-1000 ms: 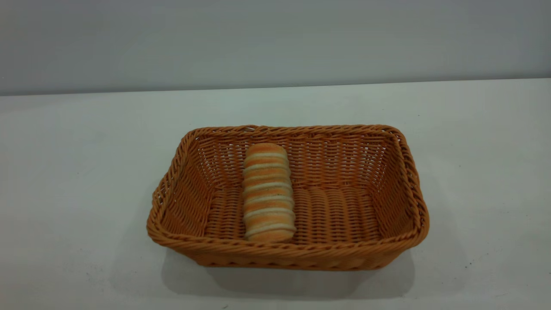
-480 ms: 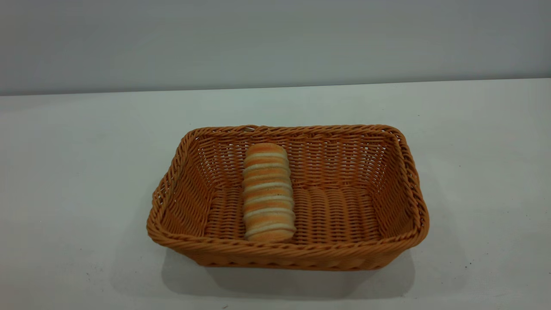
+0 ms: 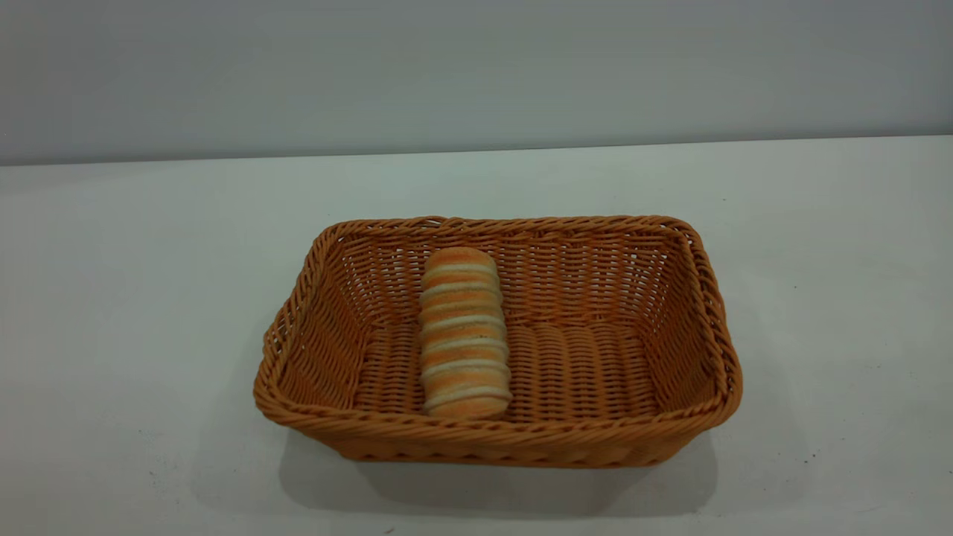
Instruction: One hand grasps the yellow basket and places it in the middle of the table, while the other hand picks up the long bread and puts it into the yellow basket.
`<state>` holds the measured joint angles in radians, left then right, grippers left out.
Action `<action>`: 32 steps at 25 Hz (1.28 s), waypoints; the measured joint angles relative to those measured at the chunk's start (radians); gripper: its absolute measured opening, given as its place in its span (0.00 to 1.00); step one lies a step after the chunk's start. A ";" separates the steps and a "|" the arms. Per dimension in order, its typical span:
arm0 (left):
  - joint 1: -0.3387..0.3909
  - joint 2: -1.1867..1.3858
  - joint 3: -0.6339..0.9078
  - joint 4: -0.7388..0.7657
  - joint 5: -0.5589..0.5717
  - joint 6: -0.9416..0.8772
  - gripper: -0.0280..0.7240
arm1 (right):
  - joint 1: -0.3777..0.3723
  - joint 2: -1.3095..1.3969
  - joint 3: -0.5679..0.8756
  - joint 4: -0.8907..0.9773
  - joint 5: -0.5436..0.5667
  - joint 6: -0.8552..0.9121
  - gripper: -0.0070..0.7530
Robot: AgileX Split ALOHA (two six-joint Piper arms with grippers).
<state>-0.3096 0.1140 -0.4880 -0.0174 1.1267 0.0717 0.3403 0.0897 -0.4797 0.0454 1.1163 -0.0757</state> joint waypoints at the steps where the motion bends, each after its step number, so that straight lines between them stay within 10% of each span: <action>1: 0.000 0.000 0.000 0.000 0.000 0.000 0.79 | -0.005 0.000 0.000 0.000 0.000 0.000 0.78; 16: 0.222 -0.133 0.000 -0.003 0.006 0.003 0.79 | -0.366 0.000 0.000 0.001 0.000 0.000 0.78; 32: 0.266 -0.133 0.000 -0.004 0.008 0.005 0.79 | -0.302 0.000 0.000 0.001 0.000 0.001 0.78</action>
<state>-0.0436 -0.0195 -0.4880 -0.0215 1.1350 0.0765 0.0388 0.0897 -0.4797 0.0463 1.1163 -0.0748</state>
